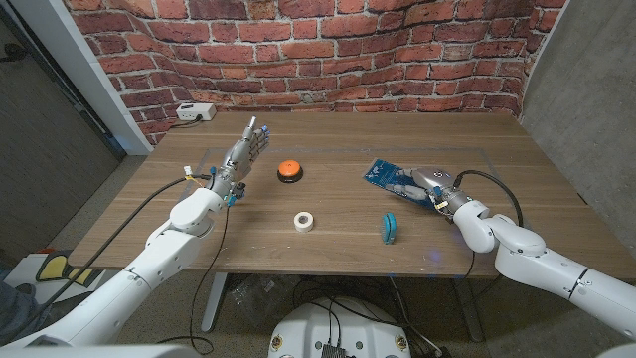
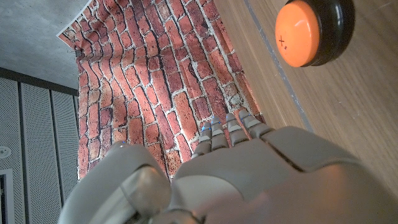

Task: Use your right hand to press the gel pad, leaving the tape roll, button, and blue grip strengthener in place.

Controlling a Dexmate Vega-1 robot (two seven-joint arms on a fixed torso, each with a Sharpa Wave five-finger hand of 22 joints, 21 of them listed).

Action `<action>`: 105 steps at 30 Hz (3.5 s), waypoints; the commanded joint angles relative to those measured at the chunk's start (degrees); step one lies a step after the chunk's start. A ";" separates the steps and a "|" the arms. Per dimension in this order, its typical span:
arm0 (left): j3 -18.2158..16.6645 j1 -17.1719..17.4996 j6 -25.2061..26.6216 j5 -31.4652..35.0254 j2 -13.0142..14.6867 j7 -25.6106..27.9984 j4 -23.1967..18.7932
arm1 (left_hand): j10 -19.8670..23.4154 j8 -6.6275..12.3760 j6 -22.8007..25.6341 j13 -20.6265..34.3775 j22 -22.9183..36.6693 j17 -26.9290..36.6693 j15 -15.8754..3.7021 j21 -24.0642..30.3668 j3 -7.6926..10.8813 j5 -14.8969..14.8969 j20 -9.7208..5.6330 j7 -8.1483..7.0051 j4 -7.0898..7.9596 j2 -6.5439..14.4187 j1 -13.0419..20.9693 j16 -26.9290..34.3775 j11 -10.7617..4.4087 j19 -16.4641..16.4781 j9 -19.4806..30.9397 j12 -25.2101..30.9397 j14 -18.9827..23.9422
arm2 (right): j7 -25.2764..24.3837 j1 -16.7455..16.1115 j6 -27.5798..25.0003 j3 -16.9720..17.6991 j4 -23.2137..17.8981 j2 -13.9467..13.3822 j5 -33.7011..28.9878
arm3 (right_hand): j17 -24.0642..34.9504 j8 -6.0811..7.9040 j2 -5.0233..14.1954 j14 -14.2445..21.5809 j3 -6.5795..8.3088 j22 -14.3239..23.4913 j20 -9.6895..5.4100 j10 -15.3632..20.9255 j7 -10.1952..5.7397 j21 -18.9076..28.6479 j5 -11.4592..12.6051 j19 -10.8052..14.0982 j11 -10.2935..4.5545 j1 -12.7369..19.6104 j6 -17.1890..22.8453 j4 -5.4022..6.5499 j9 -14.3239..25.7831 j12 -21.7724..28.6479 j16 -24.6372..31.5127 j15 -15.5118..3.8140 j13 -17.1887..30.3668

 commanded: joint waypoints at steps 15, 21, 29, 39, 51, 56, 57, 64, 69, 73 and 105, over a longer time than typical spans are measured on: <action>0.00 0.00 -0.01 -0.16 -0.01 -0.31 0.29 | 0.48 -0.05 0.32 0.31 0.10 0.19 -0.13 -0.41 -0.65 -0.22 0.25 -0.26 0.09 0.49 -0.01 0.12 0.11 0.03 0.35 -0.05 0.21 | 2.63 1.47 -1.84 -1.49 0.79 0.08 1.74 | 0.02 0.41 0.66 0.57 0.52 0.33 -0.72 0.49 0.36 -0.29 -0.11 0.40 0.53 0.13 0.61 0.07 0.10 0.27 0.11 -0.14 0.09; -0.04 -0.11 -0.05 -0.08 0.04 -0.31 0.32 | 0.49 -0.02 0.41 0.31 0.10 0.19 -0.16 -0.46 -0.72 -0.24 0.56 -0.36 0.08 0.53 0.03 0.12 0.10 -0.02 0.35 -0.05 0.20 | 3.52 1.79 -2.16 -1.88 0.97 0.08 2.20 | 0.02 0.41 0.70 0.57 0.54 0.33 -0.71 0.54 0.41 -0.30 -0.11 0.53 0.58 0.16 0.66 0.05 0.09 0.27 0.08 -0.18 0.09; -0.10 -0.05 0.08 -0.12 0.12 -0.22 0.20 | 0.56 0.01 0.52 0.32 0.11 0.19 -0.23 -0.52 -0.81 -0.26 0.65 -0.35 0.08 0.59 0.07 0.15 0.16 -0.06 0.35 -0.03 0.30 | 4.29 1.65 -2.38 -2.06 0.80 -0.33 3.01 | 0.01 0.43 0.75 0.67 0.57 0.33 -0.77 0.64 0.49 -0.27 -0.12 0.83 0.67 0.19 0.79 0.02 0.09 0.28 0.08 -0.22 0.10; 0.20 -0.39 0.24 -0.01 -0.03 -0.37 0.35 | 0.60 0.03 0.60 0.32 0.12 0.19 -0.21 -0.56 -0.91 -0.29 0.63 -0.31 0.10 0.68 0.10 0.15 0.10 -0.05 0.35 -0.02 0.30 | 5.45 1.87 -2.73 -2.48 0.85 -0.71 3.55 | 0.02 0.85 0.80 0.98 0.59 0.33 -0.89 0.88 0.74 -0.29 -0.16 1.18 0.75 0.17 2.08 0.00 0.09 0.33 0.14 -0.39 0.10; 0.29 -0.20 0.42 0.00 -0.18 0.02 0.17 | 0.59 0.03 0.65 0.32 0.12 0.19 -0.17 -0.60 -1.02 -0.32 0.61 -0.32 0.10 0.76 0.15 0.15 -0.01 -0.05 0.35 -0.04 0.32 | 8.63 3.32 -3.88 -3.51 1.19 -0.63 3.82 | 0.04 1.54 0.91 2.84 0.55 0.33 -1.11 3.03 1.05 0.01 -0.19 2.85 0.68 -0.01 4.80 0.06 0.10 0.99 0.58 -0.76 0.09; 0.32 -0.05 0.72 0.03 -0.12 0.26 -0.03 | 0.68 0.02 0.65 0.32 0.12 0.20 -0.17 -0.61 -1.07 -0.33 0.57 -0.34 0.11 0.80 0.17 0.14 -0.12 -0.03 0.35 -0.01 0.31 | 9.46 3.80 -4.20 -3.97 1.63 -0.39 4.08 | 0.04 1.72 0.92 3.77 0.51 0.33 -1.21 4.43 1.07 0.15 -0.20 3.69 0.73 -0.12 5.89 0.09 0.10 1.39 0.68 -0.99 0.09; 0.32 -0.04 0.79 -0.01 -0.11 0.28 -0.07 | 0.64 0.03 0.68 0.32 0.12 0.20 -0.15 -0.62 -1.08 -0.33 0.57 -0.37 0.11 0.81 0.17 0.14 -0.02 -0.04 0.35 -0.03 0.31 | 9.64 3.87 -4.29 -4.05 1.69 -0.36 4.16 | 0.04 1.71 0.92 3.79 0.51 0.33 -1.22 4.53 1.08 0.17 -0.20 3.76 0.67 -0.13 5.92 0.09 0.10 1.42 0.68 -0.98 0.09; 0.33 0.10 0.91 0.12 -0.02 0.47 -0.31 | 0.66 0.01 0.65 0.32 0.13 0.20 -0.16 -0.64 -1.17 -0.35 0.58 -0.36 0.11 0.85 0.20 0.12 -0.07 -0.02 0.35 -0.02 0.28 | 10.06 4.08 -4.64 -4.27 1.95 -0.27 4.88 | 0.04 1.58 0.93 5.09 0.47 0.33 -1.47 4.60 1.18 0.54 -0.20 5.14 0.62 -0.23 6.16 0.12 0.10 1.30 0.94 -1.16 0.08; 0.36 0.15 1.05 0.16 0.05 0.52 -0.42 | 0.59 0.00 0.65 0.32 0.13 0.20 -0.18 -0.64 -1.22 -0.37 0.53 -0.35 0.12 0.89 0.22 0.12 0.07 0.00 0.35 -0.06 0.27 | 10.41 4.26 -4.96 -4.54 1.95 -0.35 5.00 | 0.04 1.53 0.95 5.17 0.47 0.33 -1.47 4.65 1.20 0.53 -0.20 5.29 0.73 -0.23 6.22 0.11 0.10 1.27 0.87 -1.16 0.08; 0.41 0.17 1.02 0.09 -0.03 0.45 -0.32 | 0.60 0.00 0.65 0.32 0.13 0.20 -0.18 -0.66 -1.27 -0.38 0.48 -0.35 0.12 0.92 0.23 0.13 0.08 0.00 0.35 -0.05 0.29 | 10.73 4.42 -5.22 -4.75 1.95 -0.37 5.10 | 0.04 1.52 0.96 5.23 0.48 0.33 -1.46 4.67 1.24 0.51 -0.20 5.32 0.64 -0.23 6.31 0.11 0.10 1.24 0.84 -1.16 0.08; 0.56 -0.15 1.07 0.09 0.02 0.13 -0.23 | 0.66 0.06 0.92 0.32 0.13 0.20 -0.16 -0.73 -1.64 -0.44 0.51 -0.18 0.13 1.08 0.34 0.12 0.02 0.02 0.35 -0.05 0.30 | 8.93 3.91 -6.01 -4.05 1.19 -1.03 6.09 | 0.08 1.33 1.18 7.13 0.57 0.32 -1.82 5.47 1.66 0.69 -0.19 7.09 0.82 -0.19 7.23 0.06 0.11 1.15 0.80 -1.62 0.10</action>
